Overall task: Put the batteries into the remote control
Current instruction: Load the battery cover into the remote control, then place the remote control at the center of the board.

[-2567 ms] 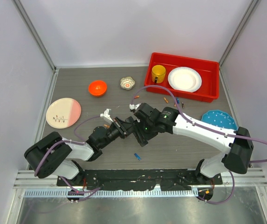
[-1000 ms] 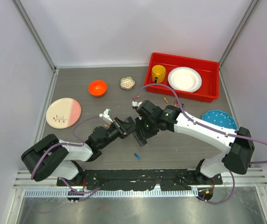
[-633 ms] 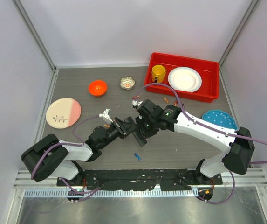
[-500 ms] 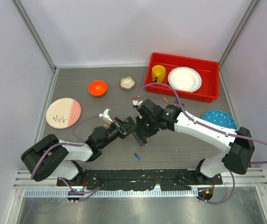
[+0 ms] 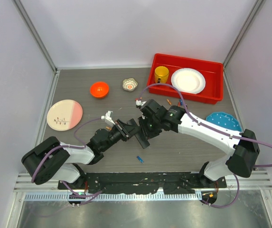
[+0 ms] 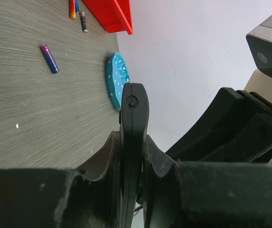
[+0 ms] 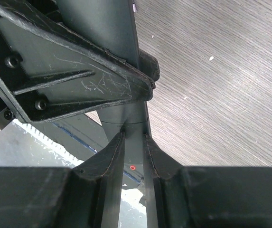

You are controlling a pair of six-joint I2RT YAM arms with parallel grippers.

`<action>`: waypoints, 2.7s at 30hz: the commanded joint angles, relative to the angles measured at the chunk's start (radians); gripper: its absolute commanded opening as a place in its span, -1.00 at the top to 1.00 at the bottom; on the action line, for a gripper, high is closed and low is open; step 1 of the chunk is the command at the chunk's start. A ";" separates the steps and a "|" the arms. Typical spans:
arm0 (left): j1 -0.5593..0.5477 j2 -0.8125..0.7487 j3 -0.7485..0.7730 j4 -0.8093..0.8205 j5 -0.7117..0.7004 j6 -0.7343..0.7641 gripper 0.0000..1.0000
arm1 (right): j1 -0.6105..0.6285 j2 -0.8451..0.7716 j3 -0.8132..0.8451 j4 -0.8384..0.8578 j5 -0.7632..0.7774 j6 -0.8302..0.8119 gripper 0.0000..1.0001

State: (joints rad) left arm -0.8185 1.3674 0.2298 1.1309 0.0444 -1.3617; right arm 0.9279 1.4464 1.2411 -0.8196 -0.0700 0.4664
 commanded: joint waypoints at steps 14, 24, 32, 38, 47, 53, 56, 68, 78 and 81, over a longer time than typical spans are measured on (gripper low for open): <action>-0.039 -0.013 0.036 0.415 0.037 -0.039 1.00 | -0.021 -0.078 0.009 0.100 -0.019 -0.008 0.24; 0.012 0.025 0.051 0.415 0.052 -0.051 1.00 | -0.021 -0.193 0.064 0.014 -0.050 -0.006 0.13; 0.119 0.038 0.074 0.415 0.147 -0.158 1.00 | -0.021 -0.339 0.074 0.049 0.045 0.008 0.07; 0.189 0.082 0.123 0.415 0.353 -0.286 1.00 | -0.026 -0.460 -0.089 0.227 0.174 0.089 0.06; 0.245 0.076 0.183 0.362 0.587 -0.320 1.00 | -0.026 -0.604 -0.282 0.364 0.305 0.103 0.05; 0.278 -0.109 0.302 -0.649 0.557 0.092 1.00 | -0.024 -0.627 -0.301 0.254 0.429 0.066 0.07; 0.278 -0.166 0.454 -1.120 0.380 0.372 1.00 | -0.024 -0.653 -0.312 0.231 0.452 0.063 0.07; 0.268 0.087 0.873 -1.951 -0.285 0.684 1.00 | -0.026 -0.692 -0.335 0.169 0.467 0.043 0.07; 0.230 0.326 1.141 -2.103 -0.620 0.773 1.00 | -0.026 -0.727 -0.384 0.191 0.450 0.041 0.07; 0.176 0.427 1.226 -2.119 -0.704 0.785 1.00 | -0.026 -0.736 -0.393 0.194 0.447 0.046 0.07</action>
State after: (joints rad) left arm -0.5770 1.6875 1.3563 -0.9287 -0.4965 -0.6193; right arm 0.9058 0.7322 0.8574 -0.6632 0.3691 0.5171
